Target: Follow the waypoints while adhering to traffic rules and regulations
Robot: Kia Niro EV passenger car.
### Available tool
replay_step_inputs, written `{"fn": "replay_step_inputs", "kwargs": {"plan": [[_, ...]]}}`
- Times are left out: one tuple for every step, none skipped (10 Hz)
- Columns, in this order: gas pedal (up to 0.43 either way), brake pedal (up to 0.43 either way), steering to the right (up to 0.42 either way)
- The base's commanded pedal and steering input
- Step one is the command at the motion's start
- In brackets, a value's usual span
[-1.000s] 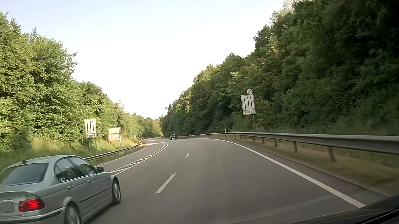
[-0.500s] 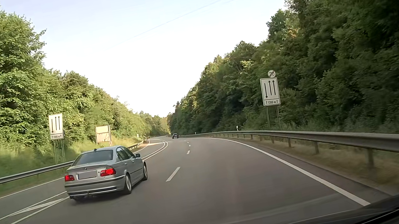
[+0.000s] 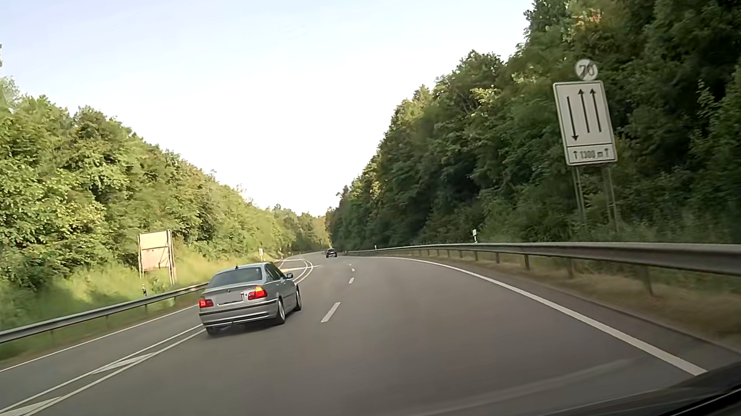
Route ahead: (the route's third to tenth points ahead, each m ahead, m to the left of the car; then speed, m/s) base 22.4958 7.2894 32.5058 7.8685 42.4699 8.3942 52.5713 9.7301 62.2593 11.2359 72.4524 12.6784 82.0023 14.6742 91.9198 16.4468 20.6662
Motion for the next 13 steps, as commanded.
{"fn": "replay_step_inputs", "kwargs": {"plan": [[0.339,0.0,-0.018],[0.35,0.0,-0.017],[0.358,0.0,-0.017],[0.358,0.0,-0.017],[0.319,0.0,-0.017],[0.319,0.0,-0.018],[0.319,0.0,-0.018],[0.331,0.0,-0.018],[0.35,0.0,-0.017],[0.358,0.0,-0.017],[0.37,0.0,-0.017],[0.398,0.0,-0.017],[0.421,0.0,-0.017]]}}
